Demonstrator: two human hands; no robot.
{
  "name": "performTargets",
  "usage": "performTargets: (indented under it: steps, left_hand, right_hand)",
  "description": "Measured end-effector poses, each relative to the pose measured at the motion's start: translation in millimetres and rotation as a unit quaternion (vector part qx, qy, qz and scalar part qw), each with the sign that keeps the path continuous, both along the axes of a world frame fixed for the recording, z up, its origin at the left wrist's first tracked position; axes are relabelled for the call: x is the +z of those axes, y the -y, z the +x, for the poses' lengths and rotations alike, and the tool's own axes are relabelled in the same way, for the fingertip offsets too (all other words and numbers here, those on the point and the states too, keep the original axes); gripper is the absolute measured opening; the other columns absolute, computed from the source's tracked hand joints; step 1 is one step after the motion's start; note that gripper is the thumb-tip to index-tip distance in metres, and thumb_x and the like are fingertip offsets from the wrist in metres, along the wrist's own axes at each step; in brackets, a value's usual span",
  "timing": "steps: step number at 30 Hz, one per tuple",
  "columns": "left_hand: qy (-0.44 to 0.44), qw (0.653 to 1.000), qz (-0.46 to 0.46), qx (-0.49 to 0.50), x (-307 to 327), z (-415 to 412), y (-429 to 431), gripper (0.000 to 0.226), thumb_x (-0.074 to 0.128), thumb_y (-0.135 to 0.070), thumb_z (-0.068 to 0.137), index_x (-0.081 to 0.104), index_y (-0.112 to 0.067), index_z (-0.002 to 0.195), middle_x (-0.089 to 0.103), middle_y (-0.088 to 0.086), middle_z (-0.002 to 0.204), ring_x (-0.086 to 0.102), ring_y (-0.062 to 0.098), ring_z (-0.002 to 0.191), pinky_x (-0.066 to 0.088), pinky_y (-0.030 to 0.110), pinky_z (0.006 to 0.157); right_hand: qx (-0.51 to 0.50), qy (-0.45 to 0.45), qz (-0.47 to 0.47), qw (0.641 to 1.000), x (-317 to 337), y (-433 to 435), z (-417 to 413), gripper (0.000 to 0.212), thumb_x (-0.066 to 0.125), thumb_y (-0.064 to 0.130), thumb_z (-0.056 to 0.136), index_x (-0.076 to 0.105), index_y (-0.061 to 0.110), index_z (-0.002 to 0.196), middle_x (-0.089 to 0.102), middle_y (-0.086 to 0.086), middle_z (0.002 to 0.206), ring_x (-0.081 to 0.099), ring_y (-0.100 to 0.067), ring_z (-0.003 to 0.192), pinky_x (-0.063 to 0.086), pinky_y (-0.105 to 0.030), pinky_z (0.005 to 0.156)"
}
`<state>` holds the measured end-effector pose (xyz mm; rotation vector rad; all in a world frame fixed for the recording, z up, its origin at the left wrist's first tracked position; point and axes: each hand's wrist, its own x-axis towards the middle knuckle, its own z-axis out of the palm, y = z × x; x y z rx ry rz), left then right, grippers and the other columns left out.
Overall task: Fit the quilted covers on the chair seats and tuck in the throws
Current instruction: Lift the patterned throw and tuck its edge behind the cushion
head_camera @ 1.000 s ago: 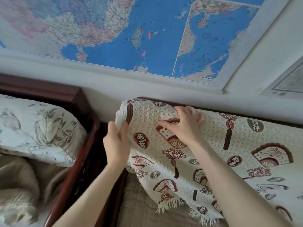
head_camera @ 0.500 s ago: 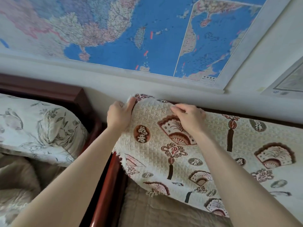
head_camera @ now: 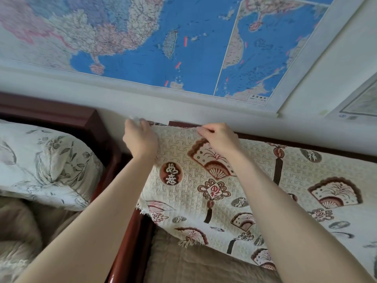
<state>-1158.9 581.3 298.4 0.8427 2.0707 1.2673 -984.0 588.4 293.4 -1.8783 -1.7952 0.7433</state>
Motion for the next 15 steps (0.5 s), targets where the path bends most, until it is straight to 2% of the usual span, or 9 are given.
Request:
performTargets:
  steps: [1,2,3,5,7,9,11,13,15]
  left_hand:
    - [0.004,0.999,-0.029,-0.026,-3.2,-1.6,-5.7,0.030,0.045,-0.024,0.101,0.049,0.002,0.115,0.056,0.022,0.123,0.053,0.034,0.112,0.034,0.031,0.086]
    - [0.012,0.998,-0.048,-0.046,-6.0,-2.2,-7.6,0.038,0.050,-0.031,0.099,0.047,0.002,0.119,0.055,0.021,0.125,0.053,0.035,0.114,0.037,0.034,0.090]
    - [0.018,0.996,-0.053,-0.063,-10.5,-2.9,-6.5,0.048,0.055,-0.039,0.095,0.046,0.000,0.121,0.055,0.020,0.125,0.053,0.035,0.114,0.042,0.037,0.093]
    - [-0.002,0.997,-0.032,-0.075,-20.2,-1.4,12.2,0.065,0.059,-0.055,0.088,0.044,-0.001,0.120,0.053,0.017,0.123,0.052,0.033,0.114,0.043,0.043,0.097]
    - [-0.043,0.995,0.009,-0.086,-35.5,4.1,48.9,0.076,0.061,-0.061,0.083,0.045,0.003,0.121,0.049,0.016,0.122,0.046,0.030,0.116,0.039,0.042,0.100]
    - [-0.074,0.992,0.016,-0.102,-55.4,11.5,86.3,0.077,0.065,-0.057,0.080,0.043,0.002,0.124,0.044,0.013,0.121,0.041,0.027,0.116,0.037,0.038,0.099]
    - [-0.094,0.991,0.008,-0.098,-72.1,15.1,105.6,0.070,0.067,-0.053,0.080,0.043,-0.001,0.120,0.044,0.012,0.116,0.044,0.027,0.109,0.041,0.039,0.088]
    - [-0.086,0.992,0.007,-0.095,-76.5,13.3,108.1,0.057,0.067,-0.050,0.082,0.042,-0.008,0.110,0.048,0.006,0.108,0.050,0.023,0.093,0.042,0.037,0.074]
    - [-0.077,0.990,0.022,-0.114,-72.3,8.5,102.2,0.046,0.067,-0.047,0.084,0.039,-0.014,0.098,0.054,-0.004,0.090,0.052,0.016,0.075,0.045,0.040,0.067]
  right_hand:
    - [-0.027,0.072,-0.007,0.997,-3.6,-5.1,-0.1,0.033,0.046,0.048,0.098,0.070,0.029,0.110,0.069,0.007,0.108,0.056,-0.016,0.113,0.027,-0.046,0.110]
    - [-0.056,0.129,0.012,0.990,-9.2,-7.6,0.1,0.037,0.045,0.049,0.099,0.063,0.028,0.123,0.064,0.005,0.123,0.047,-0.020,0.126,0.017,-0.051,0.113]
    - [-0.088,0.159,0.052,0.982,-14.3,-6.5,1.8,0.041,0.046,0.047,0.099,0.058,0.024,0.130,0.058,0.003,0.132,0.042,-0.021,0.131,0.014,-0.052,0.114]
    - [-0.144,0.152,0.175,0.962,-25.3,11.6,11.9,0.040,0.050,0.038,0.098,0.056,0.015,0.131,0.057,-0.001,0.132,0.045,-0.024,0.128,0.020,-0.046,0.109]
    - [-0.168,0.135,0.256,0.942,-47.1,42.2,28.2,0.041,0.044,0.036,0.100,0.056,0.012,0.130,0.058,-0.006,0.132,0.048,-0.028,0.125,0.027,-0.044,0.106]
    - [-0.143,0.141,0.260,0.944,-73.2,74.5,42.7,0.050,0.033,0.039,0.102,0.046,0.012,0.142,0.045,-0.009,0.148,0.035,-0.027,0.139,0.022,-0.048,0.115]
    - [-0.095,0.147,0.238,0.955,-92.9,100.7,48.7,0.058,0.033,0.042,0.102,0.026,0.016,0.152,0.019,-0.007,0.161,0.012,-0.025,0.149,0.002,-0.046,0.121]
    - [-0.064,0.142,0.199,0.968,-102.9,118.6,47.0,0.068,0.033,0.051,0.099,0.004,0.026,0.155,-0.005,-0.001,0.163,-0.006,-0.023,0.150,-0.013,-0.041,0.119]
    - [-0.051,0.141,0.151,0.977,-107.1,129.3,44.0,0.076,0.029,0.061,0.095,-0.011,0.033,0.153,-0.021,0.002,0.161,-0.018,-0.023,0.148,-0.019,-0.041,0.116]
